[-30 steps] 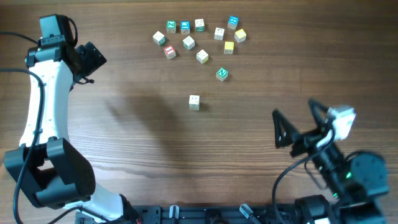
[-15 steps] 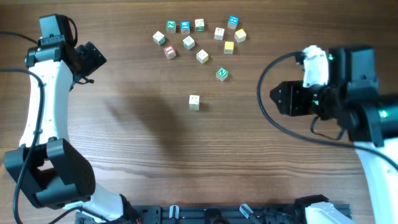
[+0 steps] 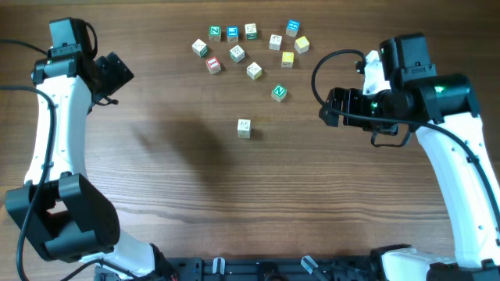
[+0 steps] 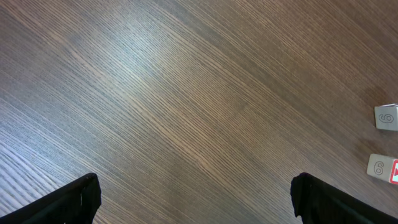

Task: Form a tower
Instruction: 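Reach the right gripper forward toward the block cluster, then lower the right gripper onto the green N block and close it, then hold the green N block and lift it from the cluster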

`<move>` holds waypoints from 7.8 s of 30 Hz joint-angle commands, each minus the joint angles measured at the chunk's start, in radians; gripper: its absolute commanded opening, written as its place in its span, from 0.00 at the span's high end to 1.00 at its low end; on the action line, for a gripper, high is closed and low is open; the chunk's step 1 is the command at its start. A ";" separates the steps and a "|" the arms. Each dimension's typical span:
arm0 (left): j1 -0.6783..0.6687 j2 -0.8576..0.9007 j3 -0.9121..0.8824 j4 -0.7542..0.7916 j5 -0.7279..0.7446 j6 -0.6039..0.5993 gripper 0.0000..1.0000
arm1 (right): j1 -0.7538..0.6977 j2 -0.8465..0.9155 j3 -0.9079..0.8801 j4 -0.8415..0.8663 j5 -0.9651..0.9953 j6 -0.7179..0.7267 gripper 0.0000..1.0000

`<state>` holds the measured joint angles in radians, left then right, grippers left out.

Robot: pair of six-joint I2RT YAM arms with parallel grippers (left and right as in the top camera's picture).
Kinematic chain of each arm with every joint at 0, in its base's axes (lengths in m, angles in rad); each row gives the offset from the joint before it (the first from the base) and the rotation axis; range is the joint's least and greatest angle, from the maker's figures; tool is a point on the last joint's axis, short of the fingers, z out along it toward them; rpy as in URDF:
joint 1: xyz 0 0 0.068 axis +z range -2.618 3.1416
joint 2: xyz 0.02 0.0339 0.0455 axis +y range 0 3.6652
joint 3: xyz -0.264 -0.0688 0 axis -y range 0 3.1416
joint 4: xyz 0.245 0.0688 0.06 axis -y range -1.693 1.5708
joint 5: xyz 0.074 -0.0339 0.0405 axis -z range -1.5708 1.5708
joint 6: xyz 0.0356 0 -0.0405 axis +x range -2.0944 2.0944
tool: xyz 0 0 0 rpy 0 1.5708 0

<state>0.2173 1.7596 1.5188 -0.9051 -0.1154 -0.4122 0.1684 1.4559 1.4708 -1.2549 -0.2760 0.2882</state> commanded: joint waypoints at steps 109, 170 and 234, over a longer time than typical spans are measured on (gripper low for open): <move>0.003 -0.019 0.013 0.002 -0.010 0.012 0.00 | 0.287 0.837 0.288 0.480 0.388 0.655 0.57; 0.003 -0.019 0.013 0.002 -0.010 0.011 0.00 | 0.286 0.799 0.299 0.447 0.230 -0.023 0.46; 0.003 -0.019 0.013 0.002 -0.010 0.011 0.00 | 0.286 0.760 0.321 0.359 0.230 -0.023 0.67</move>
<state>0.2173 1.7596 1.5188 -0.9054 -0.1154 -0.4122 0.4530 2.2494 1.7771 -0.8970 -0.0586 0.2634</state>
